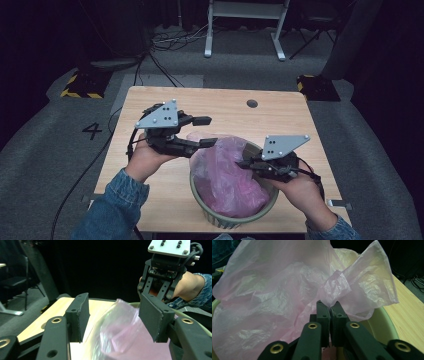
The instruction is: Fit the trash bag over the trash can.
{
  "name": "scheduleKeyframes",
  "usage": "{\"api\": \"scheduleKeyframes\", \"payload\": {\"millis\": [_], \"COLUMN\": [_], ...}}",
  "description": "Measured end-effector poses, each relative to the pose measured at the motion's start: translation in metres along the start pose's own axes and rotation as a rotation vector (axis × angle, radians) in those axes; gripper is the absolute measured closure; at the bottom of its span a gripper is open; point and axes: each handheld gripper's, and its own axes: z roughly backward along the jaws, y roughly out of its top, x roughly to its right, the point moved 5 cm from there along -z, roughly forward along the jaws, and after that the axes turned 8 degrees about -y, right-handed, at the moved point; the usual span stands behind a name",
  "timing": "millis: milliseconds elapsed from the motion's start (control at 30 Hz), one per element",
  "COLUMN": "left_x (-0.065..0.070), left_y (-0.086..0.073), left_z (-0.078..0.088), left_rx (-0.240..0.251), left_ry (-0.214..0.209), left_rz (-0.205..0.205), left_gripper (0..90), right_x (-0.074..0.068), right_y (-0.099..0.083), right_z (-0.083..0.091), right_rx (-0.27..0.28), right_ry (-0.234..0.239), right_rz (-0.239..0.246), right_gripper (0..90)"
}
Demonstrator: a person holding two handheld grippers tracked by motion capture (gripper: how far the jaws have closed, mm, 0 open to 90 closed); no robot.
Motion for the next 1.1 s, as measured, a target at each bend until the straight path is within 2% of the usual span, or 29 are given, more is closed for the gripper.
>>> {"api": "scheduleKeyframes", "payload": {"millis": [200, 433, 500, 633, 733, 800, 900, 1100], "left_x": [-0.004, -0.004, -0.005, -0.004, -0.002, 0.000, 0.001, 0.000], "left_y": [0.001, -0.008, -0.013, -0.020, -0.025, -0.026, -0.027, -0.030], "left_z": [-0.018, -0.040, -0.043, -0.045, -0.043, -0.040, -0.034, -0.024], "left_rx": [-0.021, -0.077, -0.100, -0.122, -0.146, -0.140, -0.134, -0.109], "left_ry": [-0.064, -0.142, -0.150, -0.178, -0.156, -0.151, -0.129, -0.090], "left_rz": [0.003, 0.044, 0.061, 0.108, 0.099, 0.097, 0.096, 0.109], "left_gripper": [40.7, 41.6, 45.9, 65.2, 82.7, 88.0, 89.2, 89.5], "right_x": [-0.003, -0.003, -0.003, -0.001, -0.002, -0.002, -0.002, -0.001], "right_y": [0.004, 0.008, 0.008, 0.008, 0.006, 0.005, 0.004, 0.006], "right_z": [-0.003, -0.003, -0.003, -0.003, -0.004, -0.004, -0.004, 0.002], "right_rx": [0.006, 0.021, 0.029, 0.042, 0.034, 0.025, 0.019, 0.068], "right_ry": [0.006, -0.002, -0.008, -0.021, -0.017, -0.017, -0.018, -0.052], "right_rz": [0.009, 0.015, 0.016, -0.004, -0.009, -0.007, -0.006, 0.003], "right_gripper": [86.6, 84.7, 82.9, 77.1, 80.8, 85.4, 89.0, 89.4]}}
